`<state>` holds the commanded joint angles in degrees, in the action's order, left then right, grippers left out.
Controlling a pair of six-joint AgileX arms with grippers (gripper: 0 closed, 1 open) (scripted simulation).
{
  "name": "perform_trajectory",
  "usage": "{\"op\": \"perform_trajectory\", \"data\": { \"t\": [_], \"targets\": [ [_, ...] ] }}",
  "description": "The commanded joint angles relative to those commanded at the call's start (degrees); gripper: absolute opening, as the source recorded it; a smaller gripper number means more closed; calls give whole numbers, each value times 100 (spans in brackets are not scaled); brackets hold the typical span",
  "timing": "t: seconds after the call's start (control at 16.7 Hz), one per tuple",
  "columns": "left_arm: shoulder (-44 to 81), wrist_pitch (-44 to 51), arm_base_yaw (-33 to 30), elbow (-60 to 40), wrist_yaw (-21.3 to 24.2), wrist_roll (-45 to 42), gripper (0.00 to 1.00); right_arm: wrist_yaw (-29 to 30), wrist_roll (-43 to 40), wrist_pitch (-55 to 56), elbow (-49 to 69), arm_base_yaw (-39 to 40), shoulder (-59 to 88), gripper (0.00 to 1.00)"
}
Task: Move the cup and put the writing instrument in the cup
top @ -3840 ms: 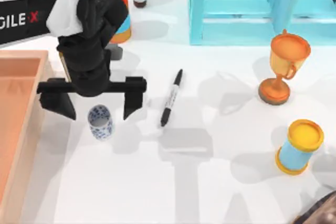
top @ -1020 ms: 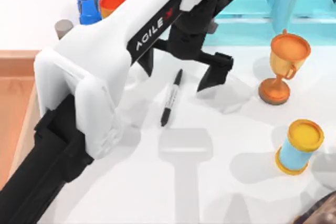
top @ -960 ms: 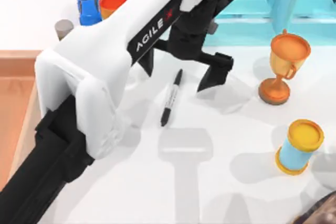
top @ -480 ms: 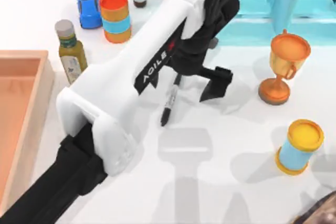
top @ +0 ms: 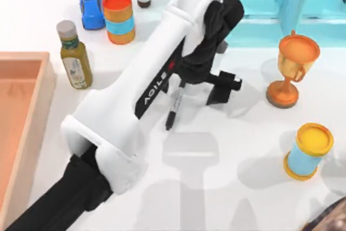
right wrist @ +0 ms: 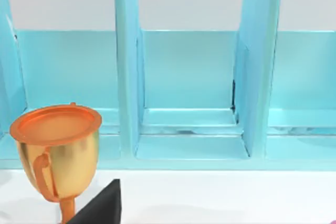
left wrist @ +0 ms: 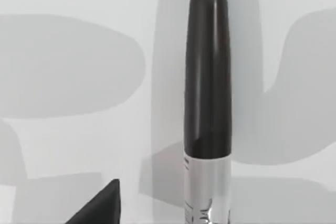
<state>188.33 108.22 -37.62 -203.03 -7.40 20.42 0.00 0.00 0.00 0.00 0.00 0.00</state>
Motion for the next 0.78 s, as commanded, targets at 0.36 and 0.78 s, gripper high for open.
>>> {"op": "perform_trajectory", "data": {
  "t": [0.36,0.78],
  "targets": [
    [6,2,0,-7,0,0,85,0,0,0,0,0,0,100],
    [6,2,0,-7,0,0,32,0,0,0,0,0,0,100]
  ]
}}
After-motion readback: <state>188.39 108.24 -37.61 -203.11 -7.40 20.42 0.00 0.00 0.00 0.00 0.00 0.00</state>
